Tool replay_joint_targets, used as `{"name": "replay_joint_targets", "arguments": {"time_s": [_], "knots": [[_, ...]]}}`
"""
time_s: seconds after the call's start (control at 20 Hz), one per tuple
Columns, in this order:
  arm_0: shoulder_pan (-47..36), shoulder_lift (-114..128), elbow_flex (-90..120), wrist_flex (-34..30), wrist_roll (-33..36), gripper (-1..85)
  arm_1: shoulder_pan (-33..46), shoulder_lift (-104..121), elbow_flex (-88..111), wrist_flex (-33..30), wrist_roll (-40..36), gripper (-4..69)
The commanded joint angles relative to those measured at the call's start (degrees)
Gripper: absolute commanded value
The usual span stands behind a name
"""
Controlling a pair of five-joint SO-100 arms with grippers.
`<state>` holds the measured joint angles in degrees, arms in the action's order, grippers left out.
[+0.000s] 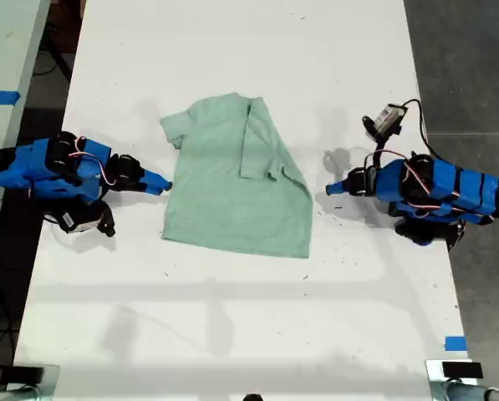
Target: Fold t shirt
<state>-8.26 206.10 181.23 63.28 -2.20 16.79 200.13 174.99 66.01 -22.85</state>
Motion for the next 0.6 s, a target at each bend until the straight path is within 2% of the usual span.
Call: {"name": "replay_joint_targets", "arguments": {"time_s": [0.0,0.55], "knots": [[-0.3,0.4,-0.7,-0.1,0.0,11.6,0.3,0.9,3.1,-0.9,-0.2,-0.8],[-0.3,0.4,-0.7,-0.1,0.0,11.6,0.6,0.9,3.1,-1.0,-0.4,-0.8]]}}
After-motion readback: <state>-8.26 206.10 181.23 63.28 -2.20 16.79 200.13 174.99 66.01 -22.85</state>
